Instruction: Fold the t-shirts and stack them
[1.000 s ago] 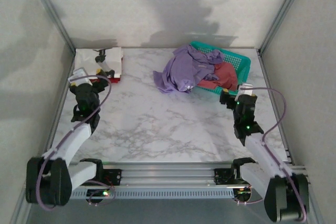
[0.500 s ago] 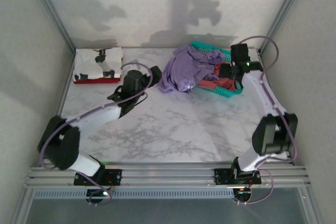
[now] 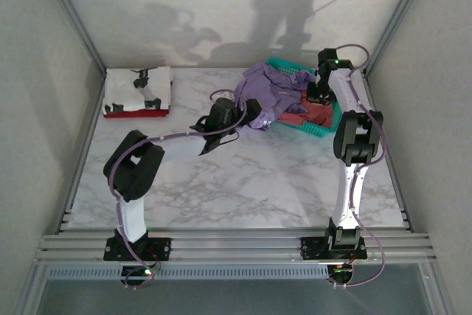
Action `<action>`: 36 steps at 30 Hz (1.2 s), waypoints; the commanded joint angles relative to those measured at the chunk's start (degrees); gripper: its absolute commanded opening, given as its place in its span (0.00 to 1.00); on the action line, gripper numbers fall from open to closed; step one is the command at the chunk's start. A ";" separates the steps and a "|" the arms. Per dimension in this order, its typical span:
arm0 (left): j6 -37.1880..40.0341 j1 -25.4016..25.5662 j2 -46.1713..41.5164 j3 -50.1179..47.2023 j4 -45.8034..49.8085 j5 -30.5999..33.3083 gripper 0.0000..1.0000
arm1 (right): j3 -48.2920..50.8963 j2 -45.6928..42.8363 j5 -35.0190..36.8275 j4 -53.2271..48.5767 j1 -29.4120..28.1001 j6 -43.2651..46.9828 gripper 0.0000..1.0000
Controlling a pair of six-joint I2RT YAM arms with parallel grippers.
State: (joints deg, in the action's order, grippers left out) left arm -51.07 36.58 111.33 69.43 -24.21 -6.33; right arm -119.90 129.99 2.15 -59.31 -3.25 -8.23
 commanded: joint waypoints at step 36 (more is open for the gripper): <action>-9.44 7.84 47.26 67.72 -0.99 -19.70 1.00 | 50.79 -36.21 -4.51 7.81 5.28 -11.30 0.18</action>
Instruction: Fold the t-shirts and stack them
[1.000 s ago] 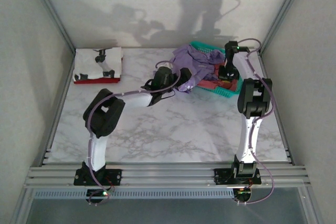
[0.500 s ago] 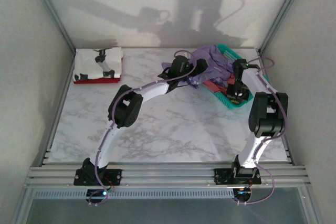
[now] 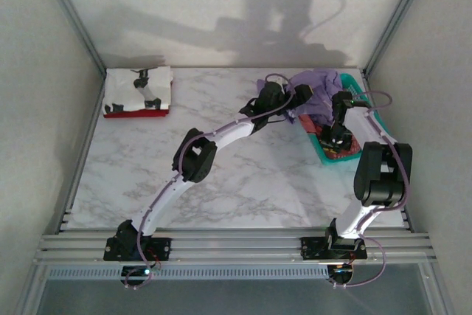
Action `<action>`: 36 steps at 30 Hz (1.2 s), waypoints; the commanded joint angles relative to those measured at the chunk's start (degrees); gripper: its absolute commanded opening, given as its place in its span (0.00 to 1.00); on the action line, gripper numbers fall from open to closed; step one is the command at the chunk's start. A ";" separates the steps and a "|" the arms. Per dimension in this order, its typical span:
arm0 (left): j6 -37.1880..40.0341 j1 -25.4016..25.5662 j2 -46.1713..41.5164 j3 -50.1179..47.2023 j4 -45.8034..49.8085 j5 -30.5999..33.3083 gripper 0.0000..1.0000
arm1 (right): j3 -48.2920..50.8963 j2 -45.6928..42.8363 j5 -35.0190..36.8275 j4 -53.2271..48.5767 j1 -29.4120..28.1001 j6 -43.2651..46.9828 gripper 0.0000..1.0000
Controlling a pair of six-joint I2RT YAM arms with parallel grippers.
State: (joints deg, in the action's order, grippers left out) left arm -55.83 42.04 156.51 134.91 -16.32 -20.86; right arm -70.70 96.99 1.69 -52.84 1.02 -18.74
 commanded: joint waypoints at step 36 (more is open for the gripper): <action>6.72 -3.35 -22.10 -30.37 -14.73 -3.01 1.00 | -11.73 13.46 -15.22 13.94 5.45 -2.78 0.48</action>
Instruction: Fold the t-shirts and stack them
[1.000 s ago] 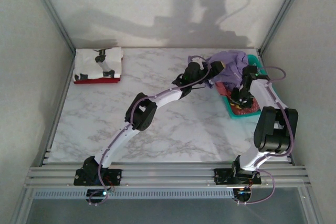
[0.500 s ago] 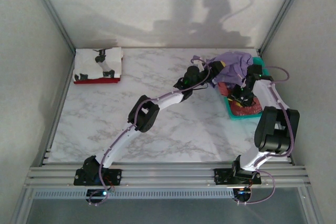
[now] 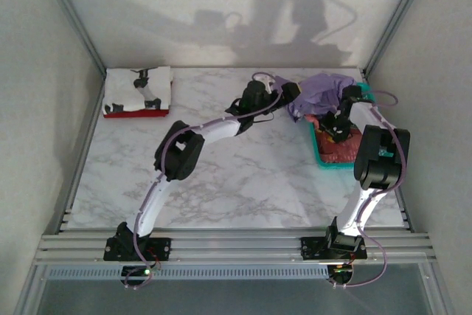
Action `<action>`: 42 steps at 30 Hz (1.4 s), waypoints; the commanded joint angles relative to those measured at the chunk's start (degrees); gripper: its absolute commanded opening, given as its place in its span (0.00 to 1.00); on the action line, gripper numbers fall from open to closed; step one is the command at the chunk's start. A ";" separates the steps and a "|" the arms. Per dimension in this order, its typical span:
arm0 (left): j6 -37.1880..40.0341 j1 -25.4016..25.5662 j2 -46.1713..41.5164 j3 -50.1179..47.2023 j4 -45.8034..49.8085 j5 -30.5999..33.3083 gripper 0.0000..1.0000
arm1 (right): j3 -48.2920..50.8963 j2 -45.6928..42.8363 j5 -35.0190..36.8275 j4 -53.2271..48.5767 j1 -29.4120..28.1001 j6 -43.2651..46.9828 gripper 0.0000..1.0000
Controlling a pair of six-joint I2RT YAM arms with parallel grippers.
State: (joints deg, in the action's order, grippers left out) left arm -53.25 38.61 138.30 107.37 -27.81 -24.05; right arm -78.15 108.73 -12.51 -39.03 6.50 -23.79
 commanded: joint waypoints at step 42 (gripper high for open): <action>14.60 2.78 -25.81 -26.08 7.86 10.18 1.00 | -16.53 -8.21 9.14 -11.16 -2.10 11.51 0.01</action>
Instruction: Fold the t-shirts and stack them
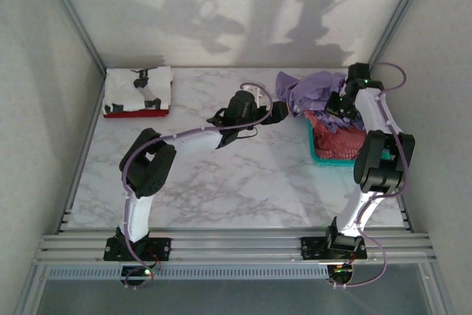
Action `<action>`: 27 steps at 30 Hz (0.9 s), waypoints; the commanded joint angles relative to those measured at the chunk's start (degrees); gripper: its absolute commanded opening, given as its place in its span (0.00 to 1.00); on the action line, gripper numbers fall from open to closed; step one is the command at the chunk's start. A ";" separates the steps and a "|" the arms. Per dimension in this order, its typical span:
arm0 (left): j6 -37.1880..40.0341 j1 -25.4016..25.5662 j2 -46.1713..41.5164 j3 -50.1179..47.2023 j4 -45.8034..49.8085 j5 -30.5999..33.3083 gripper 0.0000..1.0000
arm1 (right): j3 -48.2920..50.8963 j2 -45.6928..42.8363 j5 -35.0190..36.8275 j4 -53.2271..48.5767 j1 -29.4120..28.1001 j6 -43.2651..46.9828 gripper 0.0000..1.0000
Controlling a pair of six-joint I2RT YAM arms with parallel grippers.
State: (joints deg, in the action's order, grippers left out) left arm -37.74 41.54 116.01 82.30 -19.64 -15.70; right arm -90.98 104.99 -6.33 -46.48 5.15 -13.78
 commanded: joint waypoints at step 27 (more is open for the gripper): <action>-2.49 -2.60 -8.00 -8.20 -1.90 0.93 1.00 | -26.96 18.03 -10.84 -0.35 -1.49 -10.61 0.39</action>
State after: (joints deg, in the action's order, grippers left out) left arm -39.68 39.24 109.16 74.87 -19.77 -14.28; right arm -114.98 122.39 -15.25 -49.25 4.05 -21.19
